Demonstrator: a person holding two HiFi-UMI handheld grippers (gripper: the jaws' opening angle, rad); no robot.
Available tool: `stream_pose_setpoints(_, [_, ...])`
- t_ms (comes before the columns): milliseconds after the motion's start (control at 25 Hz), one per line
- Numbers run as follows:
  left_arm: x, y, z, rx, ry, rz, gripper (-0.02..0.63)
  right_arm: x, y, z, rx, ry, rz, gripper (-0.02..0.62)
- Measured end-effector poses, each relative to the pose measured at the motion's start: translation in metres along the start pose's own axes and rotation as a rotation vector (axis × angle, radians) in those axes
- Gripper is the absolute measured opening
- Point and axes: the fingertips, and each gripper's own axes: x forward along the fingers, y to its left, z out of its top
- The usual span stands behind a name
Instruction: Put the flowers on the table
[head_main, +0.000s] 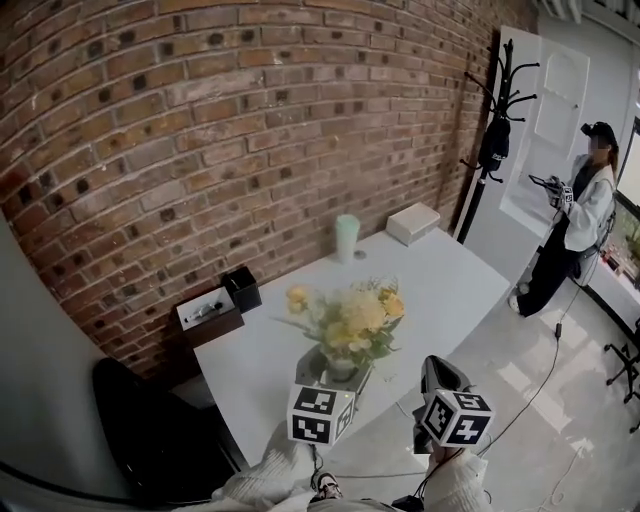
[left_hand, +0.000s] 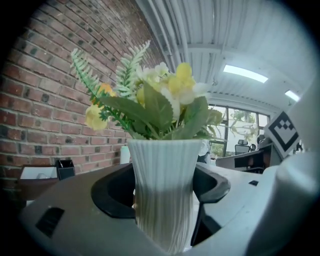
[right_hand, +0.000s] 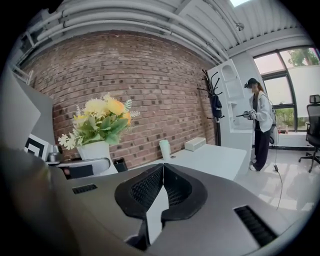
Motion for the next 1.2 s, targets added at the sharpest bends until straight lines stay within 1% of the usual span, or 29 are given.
stream_pose_setpoints(280, [-0.003,0.051,-0.019,-0.047,0.038,0.099,0.330,0.051,0.024,-0.015,0.017,0.078,0.071,0.025])
stream_pose_setpoints(480, [-0.014,0.078,-0.025,-0.090,0.034,0.169,0.330,0.078,0.055,-0.014,-0.028,0.110,0.140,0.025])
stream_pose_setpoints(680, [-0.020,0.108,-0.026,-0.116,0.019,0.258,0.330,0.103,0.080,-0.015,-0.069,0.135,0.218,0.025])
stream_pose_setpoints(880, [-0.015,0.130,-0.021,-0.138,0.007,0.331,0.330,0.129,0.088,-0.008,-0.055,0.151,0.273,0.025])
stream_pose_setpoints(1120, [0.009,0.146,-0.010,-0.137,-0.008,0.406,0.330,0.168,0.093,-0.001,-0.085,0.172,0.361,0.025])
stream_pose_setpoints(1200, [0.019,0.151,-0.005,-0.138,-0.009,0.431,0.330,0.183,0.092,0.009,-0.086,0.171,0.384,0.025])
